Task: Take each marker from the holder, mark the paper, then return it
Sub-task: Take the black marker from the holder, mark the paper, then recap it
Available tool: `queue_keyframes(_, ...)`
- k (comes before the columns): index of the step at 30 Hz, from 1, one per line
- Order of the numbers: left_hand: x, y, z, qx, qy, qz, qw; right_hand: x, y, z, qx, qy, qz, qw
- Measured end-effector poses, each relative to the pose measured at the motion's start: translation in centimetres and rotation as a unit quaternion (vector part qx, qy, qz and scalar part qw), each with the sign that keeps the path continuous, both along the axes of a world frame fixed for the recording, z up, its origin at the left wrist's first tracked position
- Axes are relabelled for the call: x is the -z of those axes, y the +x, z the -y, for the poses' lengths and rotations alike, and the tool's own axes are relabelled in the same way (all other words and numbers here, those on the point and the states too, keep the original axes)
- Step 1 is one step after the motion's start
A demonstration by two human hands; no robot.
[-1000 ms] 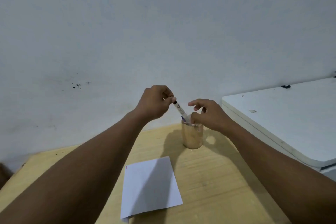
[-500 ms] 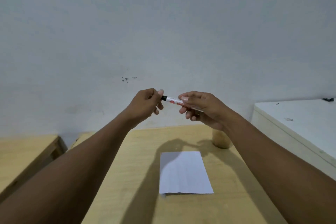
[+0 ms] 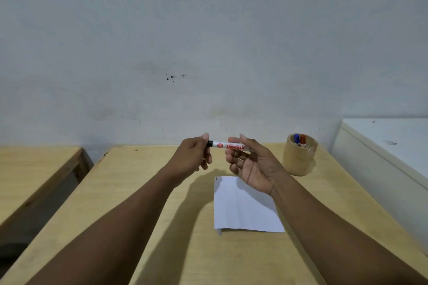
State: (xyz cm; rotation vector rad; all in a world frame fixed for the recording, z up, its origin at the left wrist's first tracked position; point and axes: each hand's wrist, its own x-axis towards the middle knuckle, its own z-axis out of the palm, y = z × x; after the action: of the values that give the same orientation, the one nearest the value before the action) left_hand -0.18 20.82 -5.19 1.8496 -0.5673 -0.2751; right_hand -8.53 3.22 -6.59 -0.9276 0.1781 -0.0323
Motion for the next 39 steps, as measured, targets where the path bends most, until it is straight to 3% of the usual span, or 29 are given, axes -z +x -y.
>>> queue_keyframes(5,1.1,-0.1,0.4,-0.003,-0.014,-0.052,0.999,1.1,0.4,-0.3,0.026,0.043,0.002,0.999)
queue_keyframes(13,2.9,0.1,0.9,0.004,0.015,-0.081,0.997,1.8,2.1,-0.6,0.033,-0.105,-0.029,0.993)
queue_keyframes(17,3.2,0.2,1.5,0.008,-0.018,-0.133,0.991,1.4,2.6,-0.1,0.017,-0.153,0.001,0.988)
queue_keyframes(21,4.1,1.1,0.1,-0.068,-0.092,-0.228,0.967,1.7,2.5,2.1,0.05,-0.146,0.006,0.988)
queue_keyframes(30,6.0,0.3,-0.8,0.037,0.002,-0.159,0.987,4.9,3.1,1.2,0.063,-0.255,-0.048,0.964)
queue_keyframes(39,7.3,0.7,-1.2,0.05,0.07,-0.119,0.989,8.3,3.8,-0.5,0.134,-0.336,-0.067,0.93)
